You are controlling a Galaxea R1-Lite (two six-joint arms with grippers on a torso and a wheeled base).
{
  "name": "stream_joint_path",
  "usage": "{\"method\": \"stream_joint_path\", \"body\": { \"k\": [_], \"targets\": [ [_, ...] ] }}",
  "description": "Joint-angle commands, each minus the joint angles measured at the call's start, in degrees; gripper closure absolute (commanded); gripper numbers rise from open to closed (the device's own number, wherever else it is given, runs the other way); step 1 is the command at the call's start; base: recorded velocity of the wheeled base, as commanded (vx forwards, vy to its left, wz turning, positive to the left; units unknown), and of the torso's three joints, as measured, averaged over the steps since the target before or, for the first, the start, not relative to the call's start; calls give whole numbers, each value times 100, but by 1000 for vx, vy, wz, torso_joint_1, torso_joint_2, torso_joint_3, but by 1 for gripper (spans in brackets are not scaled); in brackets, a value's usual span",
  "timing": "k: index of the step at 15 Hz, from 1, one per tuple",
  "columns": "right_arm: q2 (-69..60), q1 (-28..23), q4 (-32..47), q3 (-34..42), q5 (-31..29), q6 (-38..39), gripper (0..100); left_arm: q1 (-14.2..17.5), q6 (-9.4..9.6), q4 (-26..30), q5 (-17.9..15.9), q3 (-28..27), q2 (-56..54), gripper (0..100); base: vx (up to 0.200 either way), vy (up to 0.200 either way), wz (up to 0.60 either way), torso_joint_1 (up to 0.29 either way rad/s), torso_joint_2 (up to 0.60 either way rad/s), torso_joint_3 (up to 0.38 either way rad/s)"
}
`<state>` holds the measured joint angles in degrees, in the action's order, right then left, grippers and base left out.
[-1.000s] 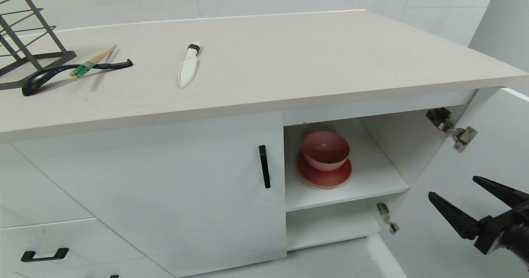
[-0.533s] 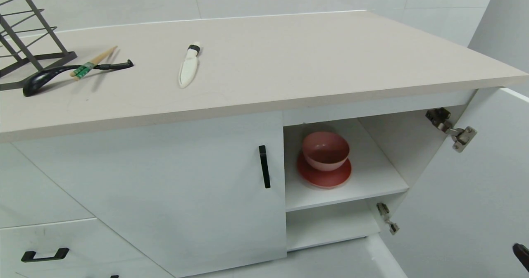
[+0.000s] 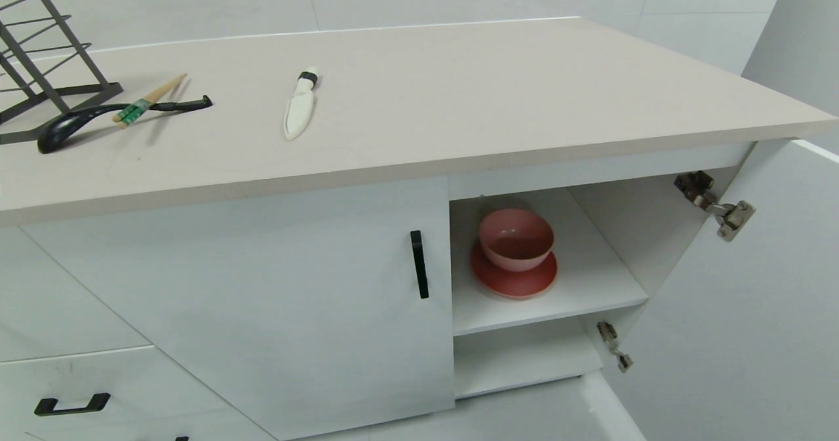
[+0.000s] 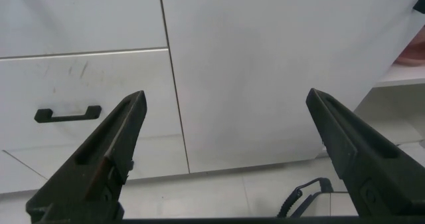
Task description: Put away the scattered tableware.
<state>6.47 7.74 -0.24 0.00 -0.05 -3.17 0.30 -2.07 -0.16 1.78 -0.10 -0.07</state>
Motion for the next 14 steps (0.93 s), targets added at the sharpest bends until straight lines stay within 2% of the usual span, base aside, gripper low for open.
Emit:
{"method": "stream_joint_path", "body": {
  "k": [1,5,6,8,14],
  "targets": [
    [-67,-9,33,0,14,-35,0,5,-4,-2,51,1,7,0,0,0,0,0,0,0],
    [-76,-36,7,0,427,-272,0,5,-30,-2,68,1,7,0,0,0,0,0,0,0],
    [-76,-62,7,0,427,-289,0,5,-30,-2,68,1,7,0,-200,0,0,2,-2,2],
    [-577,-862,-20,0,418,-333,0,5,-30,-2,68,1,7,0,-200,0,0,2,5,5],
    [-639,-800,-20,0,400,-351,0,5,-39,-2,68,1,7,0,-200,0,0,4,3,4]
  ]
}}
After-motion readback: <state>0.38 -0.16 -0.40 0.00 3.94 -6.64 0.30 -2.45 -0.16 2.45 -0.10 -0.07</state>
